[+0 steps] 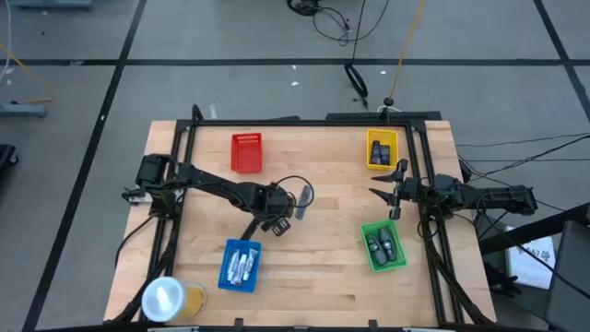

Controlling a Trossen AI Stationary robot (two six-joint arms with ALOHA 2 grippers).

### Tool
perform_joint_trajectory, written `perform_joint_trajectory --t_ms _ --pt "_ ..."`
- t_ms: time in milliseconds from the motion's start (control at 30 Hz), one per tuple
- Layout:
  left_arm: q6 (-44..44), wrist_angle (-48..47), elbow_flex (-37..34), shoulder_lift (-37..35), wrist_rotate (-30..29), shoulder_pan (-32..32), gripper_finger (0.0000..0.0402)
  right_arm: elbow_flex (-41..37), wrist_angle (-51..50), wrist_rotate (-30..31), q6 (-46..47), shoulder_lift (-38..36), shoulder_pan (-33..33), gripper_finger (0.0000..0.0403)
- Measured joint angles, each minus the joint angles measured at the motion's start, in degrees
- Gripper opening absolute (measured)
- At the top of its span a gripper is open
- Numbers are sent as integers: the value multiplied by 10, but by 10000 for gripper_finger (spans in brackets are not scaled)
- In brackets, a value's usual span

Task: Pick & Place Travel size toiletries
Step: Put the bottom right black comb in plastic wrap into the orange basket

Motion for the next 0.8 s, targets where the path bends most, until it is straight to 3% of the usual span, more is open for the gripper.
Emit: perform_joint_trajectory --t_ms 567,800 --pt "37 -260 171 -2 -145 7 2 0 0 0 0 0 0 151" --pt "32 -319 186 -65 -194 41 1 0 0 0 0 0 0 151"
